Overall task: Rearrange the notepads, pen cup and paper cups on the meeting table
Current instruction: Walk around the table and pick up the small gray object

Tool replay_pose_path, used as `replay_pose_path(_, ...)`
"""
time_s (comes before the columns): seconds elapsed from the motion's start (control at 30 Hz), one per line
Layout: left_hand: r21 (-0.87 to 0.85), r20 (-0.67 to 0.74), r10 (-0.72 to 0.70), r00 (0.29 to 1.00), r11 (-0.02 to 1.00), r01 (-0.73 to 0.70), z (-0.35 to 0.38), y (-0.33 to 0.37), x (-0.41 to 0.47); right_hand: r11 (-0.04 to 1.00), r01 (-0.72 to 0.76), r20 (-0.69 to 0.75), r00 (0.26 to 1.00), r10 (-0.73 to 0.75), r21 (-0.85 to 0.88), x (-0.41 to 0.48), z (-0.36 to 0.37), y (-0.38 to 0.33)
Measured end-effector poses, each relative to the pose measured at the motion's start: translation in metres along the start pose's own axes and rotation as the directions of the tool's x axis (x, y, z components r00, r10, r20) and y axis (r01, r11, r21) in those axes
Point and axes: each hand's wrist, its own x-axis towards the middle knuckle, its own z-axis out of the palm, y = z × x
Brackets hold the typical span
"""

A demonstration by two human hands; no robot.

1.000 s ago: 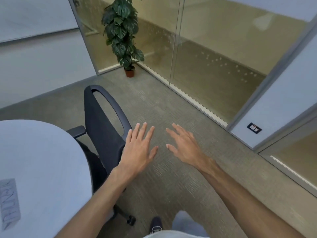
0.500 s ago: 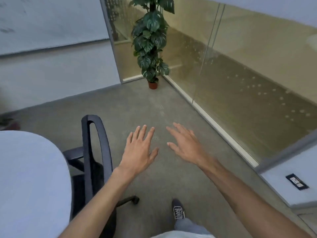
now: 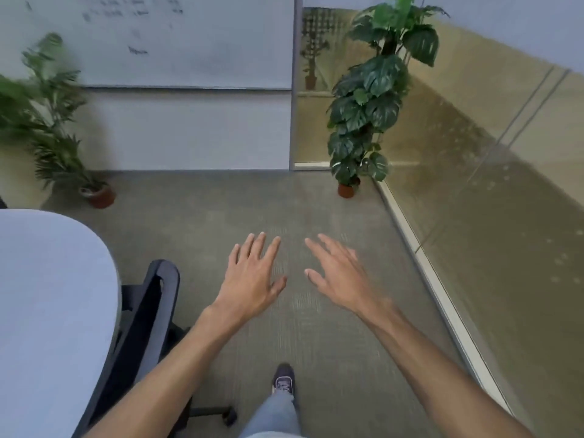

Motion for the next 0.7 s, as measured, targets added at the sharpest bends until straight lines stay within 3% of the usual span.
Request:
replay_pose_path(0.4,-0.033,-0.005,-0.221,0.975,0.975,0.221,0.008,-0.112,0.193,0.988,0.153,0.108,0.983,-0.149,-0.030,0.261,0.002,0.031)
replay_pose_path(0.7,-0.052,-0.031,-0.430,0.902,0.902,0.428,-0.004,-0.217,0.274,0.931,0.363,0.190,0.916,-0.354,-0.018,0.435,0.010,-0.011)
